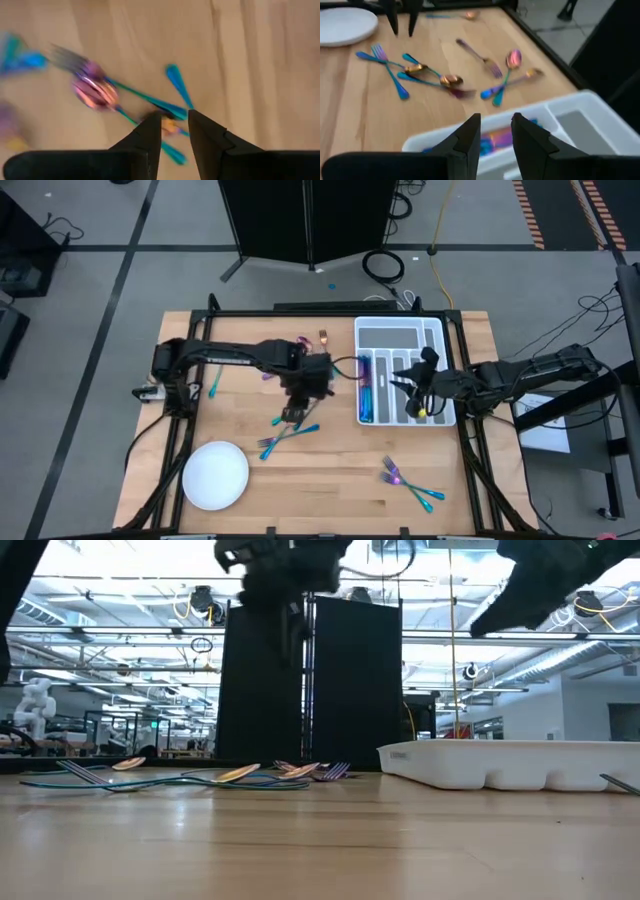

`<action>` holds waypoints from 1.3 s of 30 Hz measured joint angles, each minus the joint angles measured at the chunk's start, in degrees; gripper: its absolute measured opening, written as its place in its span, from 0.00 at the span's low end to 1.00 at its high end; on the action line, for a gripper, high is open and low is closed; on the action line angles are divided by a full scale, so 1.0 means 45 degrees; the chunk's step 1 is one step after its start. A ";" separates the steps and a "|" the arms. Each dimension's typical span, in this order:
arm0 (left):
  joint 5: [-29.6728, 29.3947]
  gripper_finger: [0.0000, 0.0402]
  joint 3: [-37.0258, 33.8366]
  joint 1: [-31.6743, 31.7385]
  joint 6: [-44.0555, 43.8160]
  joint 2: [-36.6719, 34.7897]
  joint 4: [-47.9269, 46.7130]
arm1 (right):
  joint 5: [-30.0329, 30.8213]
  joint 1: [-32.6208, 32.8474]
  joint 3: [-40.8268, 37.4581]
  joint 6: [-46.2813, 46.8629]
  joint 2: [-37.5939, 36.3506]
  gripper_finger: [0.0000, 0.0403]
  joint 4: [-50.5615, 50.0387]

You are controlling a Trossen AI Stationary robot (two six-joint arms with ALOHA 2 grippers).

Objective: Sort silverware
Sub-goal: Put the blue spoon into the utensil organizer

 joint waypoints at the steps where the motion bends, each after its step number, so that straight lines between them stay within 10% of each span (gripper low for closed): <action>1: 0.0172 0.24 -0.0412 -0.0033 -0.0602 -0.0157 0.0055 | 0.0003 0.0005 -0.0003 -0.0287 0.0001 0.24 0.0284; 13: 0.0116 0.24 -0.4759 -0.1779 -0.9367 -0.0687 0.1403 | 0.0009 0.0005 -0.0003 -0.1762 0.0001 0.24 0.1773; 20: -0.2533 0.24 -0.5179 -0.2194 -1.0773 -0.0766 0.1871 | 0.0012 0.0001 -0.0001 -0.2227 0.0000 0.24 0.2562; 39: -0.3242 0.24 -0.5266 -0.2781 -1.4613 -0.0679 0.3096 | -0.1507 0.0005 0.0000 -0.2324 0.0040 0.24 0.2278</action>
